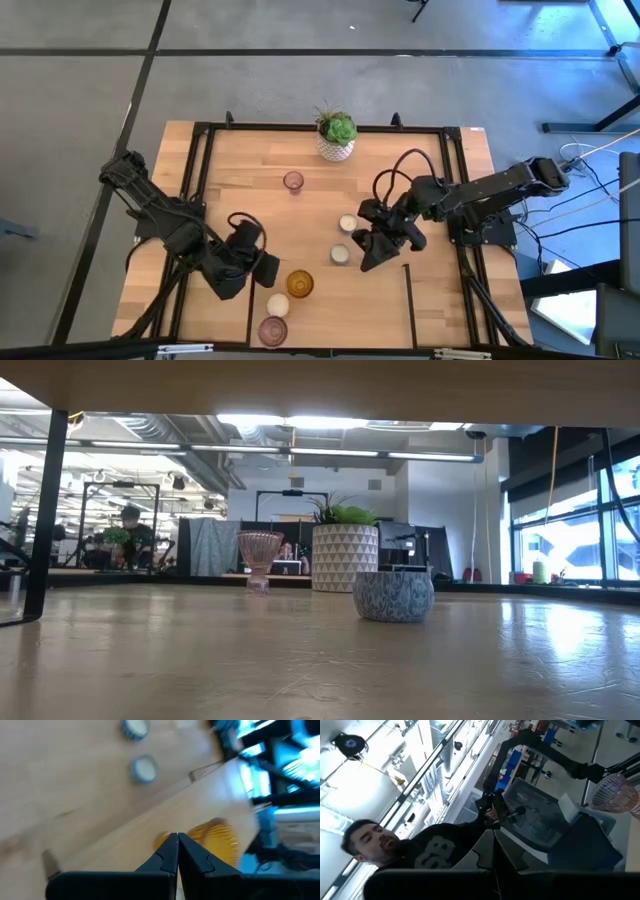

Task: Pick & Place candle stick holders
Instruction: Put the yellow candle holder on the shelf

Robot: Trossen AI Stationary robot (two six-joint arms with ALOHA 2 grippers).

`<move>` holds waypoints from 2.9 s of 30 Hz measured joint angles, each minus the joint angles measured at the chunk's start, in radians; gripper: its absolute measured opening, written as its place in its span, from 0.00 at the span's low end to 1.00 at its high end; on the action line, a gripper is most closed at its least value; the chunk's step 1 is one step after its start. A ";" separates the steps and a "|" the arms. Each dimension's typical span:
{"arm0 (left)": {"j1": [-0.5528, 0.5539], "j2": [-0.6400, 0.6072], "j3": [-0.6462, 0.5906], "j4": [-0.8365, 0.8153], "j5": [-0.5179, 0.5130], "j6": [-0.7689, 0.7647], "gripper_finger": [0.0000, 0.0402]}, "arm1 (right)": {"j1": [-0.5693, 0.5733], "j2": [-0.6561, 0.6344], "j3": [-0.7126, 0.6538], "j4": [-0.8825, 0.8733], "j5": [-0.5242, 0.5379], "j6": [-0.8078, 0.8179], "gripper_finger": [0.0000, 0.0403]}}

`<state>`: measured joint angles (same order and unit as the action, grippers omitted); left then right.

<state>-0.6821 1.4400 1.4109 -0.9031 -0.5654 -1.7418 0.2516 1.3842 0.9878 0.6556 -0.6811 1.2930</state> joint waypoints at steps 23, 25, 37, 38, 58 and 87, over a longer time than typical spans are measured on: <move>0.233 0.116 0.000 0.128 0.383 0.278 0.00 | 0.076 0.001 0.000 -0.115 0.132 -0.161 0.01; 0.237 0.119 0.000 0.144 0.410 0.294 0.00 | 0.082 0.001 0.000 -0.115 0.132 -0.161 0.01; 0.222 0.123 0.000 0.185 0.456 0.263 0.00 | 0.093 0.001 0.000 -0.114 0.131 -0.169 0.01; 0.219 0.123 0.000 0.186 0.458 0.263 0.00 | 0.093 0.001 0.000 -0.114 0.132 -0.169 0.01; 0.240 0.123 0.000 0.227 0.489 0.349 0.00 | 0.092 0.001 0.000 -0.114 0.131 -0.171 0.01; 0.238 0.123 0.000 0.287 0.623 0.366 0.00 | 0.092 0.001 0.000 -0.122 0.119 -0.176 0.01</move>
<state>-0.4442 1.5635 1.4109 -0.6163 0.0577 -1.3760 0.3439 1.3853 0.9878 0.5334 -0.5617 1.1171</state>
